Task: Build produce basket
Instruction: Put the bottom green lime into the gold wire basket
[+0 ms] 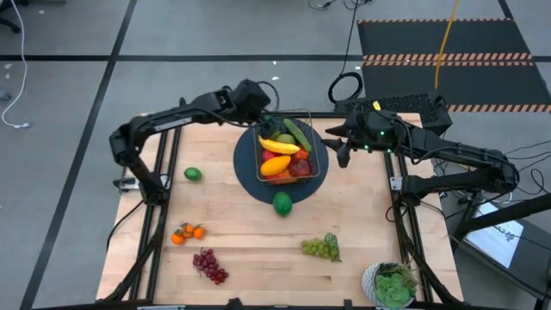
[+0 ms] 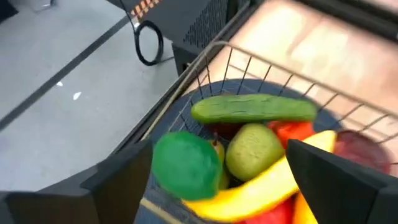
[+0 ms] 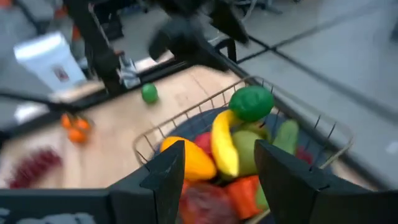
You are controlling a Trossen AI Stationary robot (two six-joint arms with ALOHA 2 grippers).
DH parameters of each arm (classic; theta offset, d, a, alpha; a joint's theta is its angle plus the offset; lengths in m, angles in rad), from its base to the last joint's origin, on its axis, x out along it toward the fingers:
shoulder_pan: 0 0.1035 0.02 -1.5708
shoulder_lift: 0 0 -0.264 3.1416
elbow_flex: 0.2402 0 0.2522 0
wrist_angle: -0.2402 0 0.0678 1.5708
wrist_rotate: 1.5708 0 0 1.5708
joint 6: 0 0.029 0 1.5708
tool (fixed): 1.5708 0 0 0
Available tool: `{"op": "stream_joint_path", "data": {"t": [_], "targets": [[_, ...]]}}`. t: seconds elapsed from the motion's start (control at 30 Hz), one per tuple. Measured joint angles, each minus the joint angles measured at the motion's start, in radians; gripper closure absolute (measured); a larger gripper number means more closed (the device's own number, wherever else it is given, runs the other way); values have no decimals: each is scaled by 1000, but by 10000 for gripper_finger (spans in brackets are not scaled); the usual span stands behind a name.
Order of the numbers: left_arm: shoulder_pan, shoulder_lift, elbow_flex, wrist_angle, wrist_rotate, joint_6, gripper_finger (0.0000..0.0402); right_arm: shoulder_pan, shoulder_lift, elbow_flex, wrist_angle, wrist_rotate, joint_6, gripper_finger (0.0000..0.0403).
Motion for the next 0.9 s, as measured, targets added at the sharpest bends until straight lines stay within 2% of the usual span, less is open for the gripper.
{"op": "stream_joint_path", "data": {"t": [0.13, 0.23, 0.4, 0.53, 0.63, 0.77, 0.9], "targets": [[5, -110, 10, -63, 4, -103, 61, 15, 0, 0, 0, 3, 221, 218], [7, -193, 10, -146, 28, -178, 81, 64, 1, 0, 2, 12, 293, 218], [-25, -304, 10, -284, 99, -236, 115, 220, 8, 0, 16, 202, 385, 218], [-85, -376, 9, -362, 94, -246, 137, 367, 35, 0, 69, 349, 421, 218], [-152, -420, 8, -403, 65, -274, 149, 463, 71, 0, 99, 441, 463, 218], [-273, -484, -17, -450, -25, -353, 160, 559, 145, 0, 143, 529, 504, 218], [-409, -550, -88, -452, -99, -457, 167, 603, 240, 0, 211, 540, 511, 212]]}}
